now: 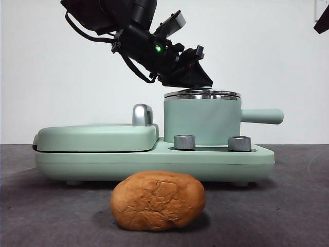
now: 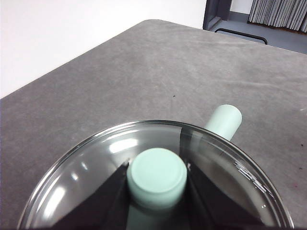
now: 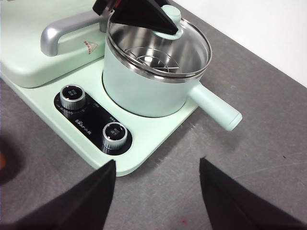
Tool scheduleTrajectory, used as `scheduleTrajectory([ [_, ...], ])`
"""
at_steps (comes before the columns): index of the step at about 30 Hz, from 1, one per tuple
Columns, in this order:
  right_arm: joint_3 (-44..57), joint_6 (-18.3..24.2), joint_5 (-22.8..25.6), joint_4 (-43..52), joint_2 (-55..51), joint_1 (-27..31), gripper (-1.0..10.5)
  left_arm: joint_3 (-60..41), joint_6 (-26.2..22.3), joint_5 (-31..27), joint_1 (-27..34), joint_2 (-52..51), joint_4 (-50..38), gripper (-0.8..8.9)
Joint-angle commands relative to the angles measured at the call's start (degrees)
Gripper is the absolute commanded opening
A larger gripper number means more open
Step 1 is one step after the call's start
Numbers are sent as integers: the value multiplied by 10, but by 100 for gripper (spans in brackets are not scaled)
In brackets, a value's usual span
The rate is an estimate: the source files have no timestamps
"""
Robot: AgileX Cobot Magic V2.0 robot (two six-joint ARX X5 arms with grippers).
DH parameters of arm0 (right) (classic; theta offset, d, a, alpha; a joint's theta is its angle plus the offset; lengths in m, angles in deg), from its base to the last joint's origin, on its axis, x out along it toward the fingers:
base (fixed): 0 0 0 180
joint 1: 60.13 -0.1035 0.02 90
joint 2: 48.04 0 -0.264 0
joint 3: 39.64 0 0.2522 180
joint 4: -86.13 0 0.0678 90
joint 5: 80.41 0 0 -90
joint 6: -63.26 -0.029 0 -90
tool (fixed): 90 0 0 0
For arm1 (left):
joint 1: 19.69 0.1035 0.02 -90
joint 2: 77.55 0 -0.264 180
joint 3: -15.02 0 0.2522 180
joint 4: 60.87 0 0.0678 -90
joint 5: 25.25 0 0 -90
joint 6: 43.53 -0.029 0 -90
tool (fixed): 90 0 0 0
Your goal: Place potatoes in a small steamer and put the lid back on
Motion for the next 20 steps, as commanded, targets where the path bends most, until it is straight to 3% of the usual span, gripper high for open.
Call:
scheduleTrajectory([
  [1,-12,-10,0,6,2,-3,277,13,0,-4,-3,3,-2,6],
  [14,-12,-10,0,6,2,-3,277,13,0,-3,-3,-77,5,6],
  [20,-12,-10,0,6,2,-3,277,13,2,-4,1,-141,89,6],
])
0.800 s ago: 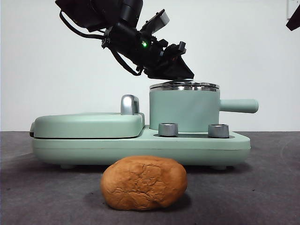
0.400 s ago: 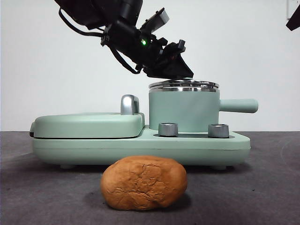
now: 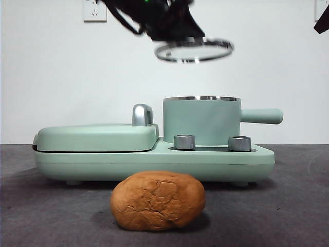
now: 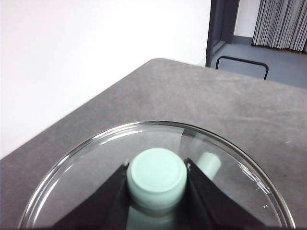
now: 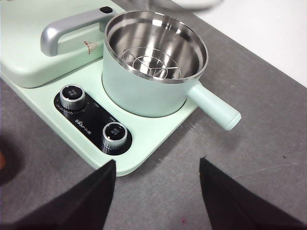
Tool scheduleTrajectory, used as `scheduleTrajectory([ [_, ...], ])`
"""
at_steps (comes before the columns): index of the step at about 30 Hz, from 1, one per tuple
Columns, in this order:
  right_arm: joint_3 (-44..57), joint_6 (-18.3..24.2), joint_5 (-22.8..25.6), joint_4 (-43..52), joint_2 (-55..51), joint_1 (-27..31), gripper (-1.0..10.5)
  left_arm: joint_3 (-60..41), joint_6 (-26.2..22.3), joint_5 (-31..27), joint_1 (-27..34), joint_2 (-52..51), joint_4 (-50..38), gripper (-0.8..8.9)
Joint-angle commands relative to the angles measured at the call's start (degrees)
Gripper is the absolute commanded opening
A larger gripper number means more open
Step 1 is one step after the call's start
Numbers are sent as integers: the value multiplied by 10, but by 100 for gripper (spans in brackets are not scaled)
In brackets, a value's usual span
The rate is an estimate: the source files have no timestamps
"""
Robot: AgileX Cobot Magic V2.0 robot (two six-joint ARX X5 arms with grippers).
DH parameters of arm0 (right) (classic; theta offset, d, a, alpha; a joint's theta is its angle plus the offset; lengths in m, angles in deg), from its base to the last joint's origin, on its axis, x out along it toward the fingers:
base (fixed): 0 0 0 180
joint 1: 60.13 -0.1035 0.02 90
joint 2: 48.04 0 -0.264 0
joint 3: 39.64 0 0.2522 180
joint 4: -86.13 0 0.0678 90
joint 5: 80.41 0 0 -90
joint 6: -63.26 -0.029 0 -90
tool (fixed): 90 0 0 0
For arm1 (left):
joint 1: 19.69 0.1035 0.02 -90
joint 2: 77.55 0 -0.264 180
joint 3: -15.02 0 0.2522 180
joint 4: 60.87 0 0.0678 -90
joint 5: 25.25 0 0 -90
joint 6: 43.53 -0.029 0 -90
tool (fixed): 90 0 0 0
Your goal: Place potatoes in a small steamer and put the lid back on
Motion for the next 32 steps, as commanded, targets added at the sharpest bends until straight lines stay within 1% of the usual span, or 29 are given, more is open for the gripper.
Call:
scheduleTrajectory([
  [1,-12,-10,0,6,2,-3,277,14,0,5,2,-27,46,7],
  [3,-12,-10,0,6,2,-3,277,14,0,0,5,-46,90,10],
  [7,-12,-10,-1,6,2,-3,277,12,0,-26,14,-83,173,12],
  [13,-12,-10,-1,6,2,-16,277,-5,-2,-25,33,-134,243,13],
  [18,-12,-10,-1,6,5,-50,277,-61,-2,-25,51,-192,248,13],
  [22,-12,-10,-1,6,18,-81,277,-132,2,-25,64,-258,246,13],
  [24,-12,-10,-1,6,30,-99,278,-172,10,-25,71,-296,241,12],
  [28,-12,-10,-2,6,65,-143,280,-252,44,-26,89,-377,227,12],
  [29,-12,-10,-2,7,75,-154,294,-269,52,-26,95,-397,228,12],
  [32,-12,-11,-3,14,114,-193,384,-309,71,-26,110,-448,237,12],
])
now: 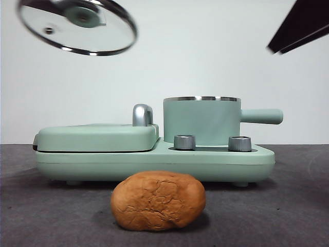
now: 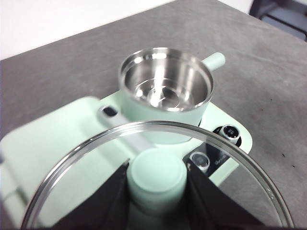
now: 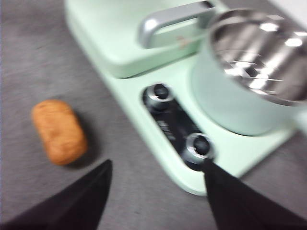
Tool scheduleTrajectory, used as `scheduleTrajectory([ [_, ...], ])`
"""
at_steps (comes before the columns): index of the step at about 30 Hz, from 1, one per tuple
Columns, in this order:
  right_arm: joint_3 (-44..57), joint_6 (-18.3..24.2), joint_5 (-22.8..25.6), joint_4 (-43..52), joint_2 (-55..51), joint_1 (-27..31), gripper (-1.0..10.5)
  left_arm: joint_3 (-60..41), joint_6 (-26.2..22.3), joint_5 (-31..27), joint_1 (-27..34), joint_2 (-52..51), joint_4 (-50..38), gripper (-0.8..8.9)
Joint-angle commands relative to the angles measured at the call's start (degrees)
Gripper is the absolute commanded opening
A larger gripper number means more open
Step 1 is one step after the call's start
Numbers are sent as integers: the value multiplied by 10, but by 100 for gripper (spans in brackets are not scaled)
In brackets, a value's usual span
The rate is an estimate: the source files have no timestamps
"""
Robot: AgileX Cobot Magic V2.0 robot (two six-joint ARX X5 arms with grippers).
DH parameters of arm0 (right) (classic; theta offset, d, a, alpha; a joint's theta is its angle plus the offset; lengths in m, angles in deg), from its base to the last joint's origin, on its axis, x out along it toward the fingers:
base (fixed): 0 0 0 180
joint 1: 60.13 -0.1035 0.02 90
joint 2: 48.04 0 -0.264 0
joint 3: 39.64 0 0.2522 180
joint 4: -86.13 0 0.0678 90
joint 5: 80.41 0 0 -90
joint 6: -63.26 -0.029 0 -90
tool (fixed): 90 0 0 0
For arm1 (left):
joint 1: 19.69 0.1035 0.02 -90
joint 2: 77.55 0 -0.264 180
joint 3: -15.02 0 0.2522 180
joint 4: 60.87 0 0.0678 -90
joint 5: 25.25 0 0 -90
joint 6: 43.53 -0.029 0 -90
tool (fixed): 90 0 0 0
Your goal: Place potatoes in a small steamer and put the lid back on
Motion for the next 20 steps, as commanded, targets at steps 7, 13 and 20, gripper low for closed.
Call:
scheduleTrajectory([
  [7,-11,-49,-48,54,123,-91,396,-44,37,-21,32,-100,55,12],
  [13,-11,-53,-62,101,211,-132,396,-44,37,-21,41,-122,64,12],
  [20,-11,-53,-63,147,299,-165,396,-44,37,-21,41,-123,64,12],
])
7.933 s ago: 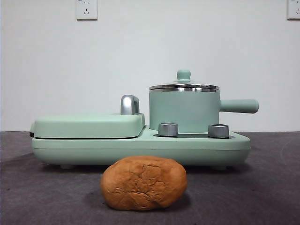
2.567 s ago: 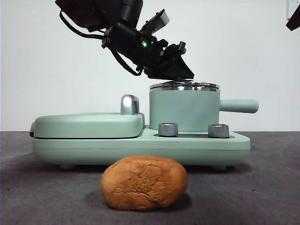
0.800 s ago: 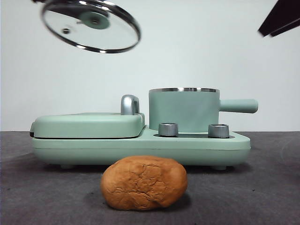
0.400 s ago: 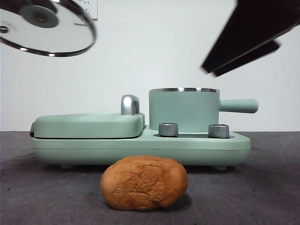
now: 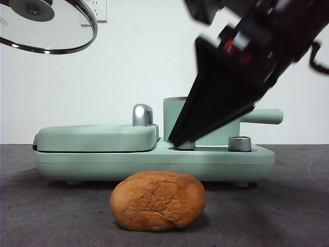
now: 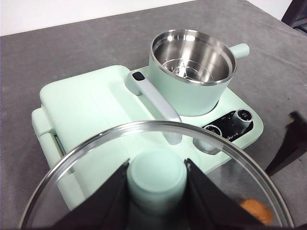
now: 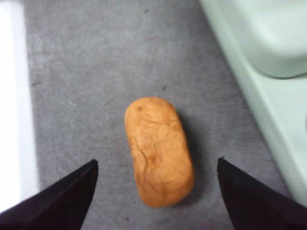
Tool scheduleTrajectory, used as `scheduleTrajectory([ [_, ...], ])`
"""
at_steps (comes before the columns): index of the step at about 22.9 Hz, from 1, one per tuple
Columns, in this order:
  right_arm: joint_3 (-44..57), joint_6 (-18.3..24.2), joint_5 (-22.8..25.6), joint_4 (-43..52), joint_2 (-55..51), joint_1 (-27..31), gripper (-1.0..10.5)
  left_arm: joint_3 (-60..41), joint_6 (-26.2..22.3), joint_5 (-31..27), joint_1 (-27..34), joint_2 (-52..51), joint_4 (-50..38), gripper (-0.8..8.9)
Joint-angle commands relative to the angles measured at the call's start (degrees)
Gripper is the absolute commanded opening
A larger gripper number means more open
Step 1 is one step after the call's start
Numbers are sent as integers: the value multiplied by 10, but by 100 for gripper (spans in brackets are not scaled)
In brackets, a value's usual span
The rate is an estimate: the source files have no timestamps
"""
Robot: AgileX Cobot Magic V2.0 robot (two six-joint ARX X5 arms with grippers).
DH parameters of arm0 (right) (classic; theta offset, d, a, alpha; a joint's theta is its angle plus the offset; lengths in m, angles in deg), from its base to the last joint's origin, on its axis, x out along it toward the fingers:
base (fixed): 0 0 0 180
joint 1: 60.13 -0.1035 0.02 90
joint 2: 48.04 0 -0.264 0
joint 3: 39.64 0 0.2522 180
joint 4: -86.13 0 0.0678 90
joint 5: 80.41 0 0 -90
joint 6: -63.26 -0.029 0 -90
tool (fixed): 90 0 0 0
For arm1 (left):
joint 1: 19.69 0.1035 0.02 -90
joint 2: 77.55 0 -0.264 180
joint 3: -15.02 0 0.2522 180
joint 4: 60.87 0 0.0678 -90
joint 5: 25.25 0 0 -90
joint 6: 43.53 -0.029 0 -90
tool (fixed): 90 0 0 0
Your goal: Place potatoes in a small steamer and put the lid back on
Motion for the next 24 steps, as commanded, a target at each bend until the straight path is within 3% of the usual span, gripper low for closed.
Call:
scheduleTrajectory([
  [1,-10,-8,-2,21,36,-16,396,9,3,1,0,-1,-14,12],
  [12,-10,-28,13,84,124,-37,382,9,-1,1,1,-1,-13,12],
  [16,-10,-41,13,78,132,-40,215,9,-3,1,1,-1,-12,12],
  [20,-12,-83,13,34,120,-41,206,9,-3,1,1,-1,-7,12],
  [24,-15,-129,19,-40,43,-37,205,9,-3,1,1,-1,-2,12],
])
